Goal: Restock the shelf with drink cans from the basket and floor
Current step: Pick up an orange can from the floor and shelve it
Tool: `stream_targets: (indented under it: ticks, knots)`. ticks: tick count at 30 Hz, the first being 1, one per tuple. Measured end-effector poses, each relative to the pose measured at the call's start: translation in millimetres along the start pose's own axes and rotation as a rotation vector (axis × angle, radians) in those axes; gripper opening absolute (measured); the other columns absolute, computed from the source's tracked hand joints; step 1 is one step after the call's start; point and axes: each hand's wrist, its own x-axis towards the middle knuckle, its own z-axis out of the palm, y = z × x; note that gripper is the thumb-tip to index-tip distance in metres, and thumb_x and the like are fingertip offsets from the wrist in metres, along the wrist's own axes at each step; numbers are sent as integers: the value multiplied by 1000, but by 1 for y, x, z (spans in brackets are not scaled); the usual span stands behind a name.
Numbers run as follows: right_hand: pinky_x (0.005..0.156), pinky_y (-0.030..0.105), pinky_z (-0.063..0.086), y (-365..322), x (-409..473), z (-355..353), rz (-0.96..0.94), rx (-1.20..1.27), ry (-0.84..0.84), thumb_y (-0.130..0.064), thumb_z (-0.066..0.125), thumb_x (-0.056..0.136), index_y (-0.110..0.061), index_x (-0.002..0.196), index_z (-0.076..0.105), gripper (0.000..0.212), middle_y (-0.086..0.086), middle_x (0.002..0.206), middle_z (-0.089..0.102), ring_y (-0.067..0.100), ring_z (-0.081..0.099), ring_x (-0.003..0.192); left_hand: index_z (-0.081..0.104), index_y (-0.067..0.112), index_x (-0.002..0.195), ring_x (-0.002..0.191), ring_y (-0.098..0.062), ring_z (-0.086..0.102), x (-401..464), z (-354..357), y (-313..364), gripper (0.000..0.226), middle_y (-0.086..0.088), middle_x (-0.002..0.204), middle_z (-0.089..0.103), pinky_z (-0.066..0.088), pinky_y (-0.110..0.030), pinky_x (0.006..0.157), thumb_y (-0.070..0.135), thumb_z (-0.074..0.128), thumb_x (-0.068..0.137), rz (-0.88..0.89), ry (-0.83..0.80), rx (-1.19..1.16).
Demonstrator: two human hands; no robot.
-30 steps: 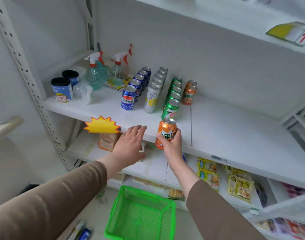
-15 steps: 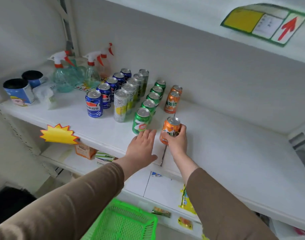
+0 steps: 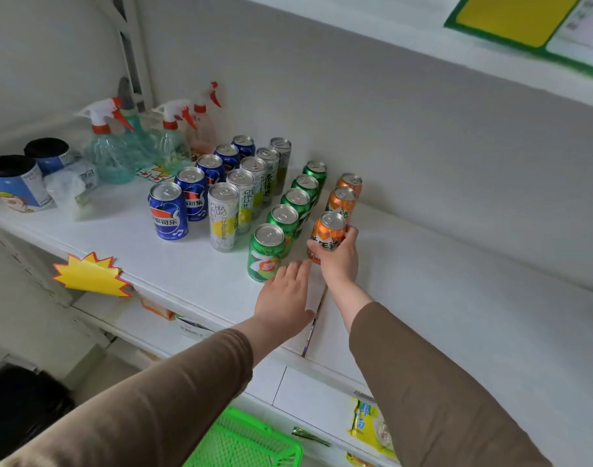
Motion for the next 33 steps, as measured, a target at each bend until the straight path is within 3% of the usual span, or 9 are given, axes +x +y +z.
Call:
stream_targets:
  ticks: [6,17,23,33]
  knots:
    - [84,41,55,-2,25,12,26,-34,36,-48,85,69,-21,128,38,80,5,126,63,29,64,109,7,14,155,138,-26,30,8,3,-1,100,-6,153,27,33,-37,113,45,70,83,-20,-6,-23]
    - [95,46,52,1,28,15,45,-9,54,-38,87,69,-22,135,36,86,5,133,57,30,59,119,6,14,156,137,-27,29,-4,-1,-7,99,-7,153,26,30,-36,115,44,68,85,25,-7,-25]
    - [99,42,43,3,-27,1,-52,-118,102,-37,86,72,-17,148,31,95,9,147,41,29,36,131,10,14,155,138,-23,28,-33,-3,-24,97,-4,153,26,33,-33,109,45,67,83,65,22,-24]
    - [111,46,35,-5,-179,16,-335,-448,105,-46,81,74,-17,148,36,91,6,154,37,28,32,139,14,16,155,142,-23,25,-132,-26,-124,97,-4,156,24,29,-35,113,45,68,80,4,-13,46]
